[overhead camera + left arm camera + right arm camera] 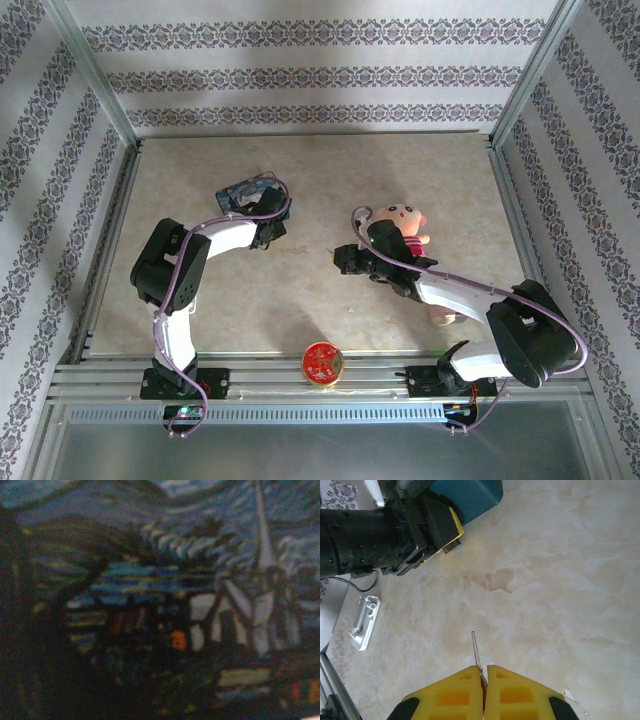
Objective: Unlock the padlock with the key
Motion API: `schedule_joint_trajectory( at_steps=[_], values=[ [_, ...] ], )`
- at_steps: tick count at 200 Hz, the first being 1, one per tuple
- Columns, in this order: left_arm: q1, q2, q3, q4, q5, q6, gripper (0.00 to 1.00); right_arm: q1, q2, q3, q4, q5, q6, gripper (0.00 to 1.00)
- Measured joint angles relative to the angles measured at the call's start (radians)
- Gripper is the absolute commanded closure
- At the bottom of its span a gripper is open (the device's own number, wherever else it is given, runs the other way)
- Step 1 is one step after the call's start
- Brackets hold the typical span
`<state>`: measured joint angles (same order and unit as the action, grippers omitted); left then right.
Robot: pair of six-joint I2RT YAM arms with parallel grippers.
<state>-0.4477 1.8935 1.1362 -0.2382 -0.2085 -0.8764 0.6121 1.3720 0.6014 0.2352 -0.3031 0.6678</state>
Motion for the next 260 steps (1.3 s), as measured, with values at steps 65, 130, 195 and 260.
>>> schedule_joint_trajectory(
  at_steps=[65, 130, 195, 260],
  values=[
    [-0.103, -0.084, -0.103, 0.027, 0.064, -0.096, 0.99, 0.021, -0.013, -0.111, 0.025, 0.04, 0.0, 1.0],
    [-0.201, -0.131, -0.162, 0.058, 0.108, -0.166, 1.0, 0.055, -0.124, -0.218, 0.046, 0.106, 0.003, 1.0],
    [-0.2, -0.138, -0.183, 0.08, 0.134, -0.19, 1.0, 0.161, -0.137, -0.243, 0.105, 0.199, -0.011, 1.0],
    [-0.2, -0.137, -0.183, 0.114, 0.176, -0.233, 0.99, 0.19, -0.011, -0.294, 0.291, 0.229, 0.007, 1.0]
  ],
)
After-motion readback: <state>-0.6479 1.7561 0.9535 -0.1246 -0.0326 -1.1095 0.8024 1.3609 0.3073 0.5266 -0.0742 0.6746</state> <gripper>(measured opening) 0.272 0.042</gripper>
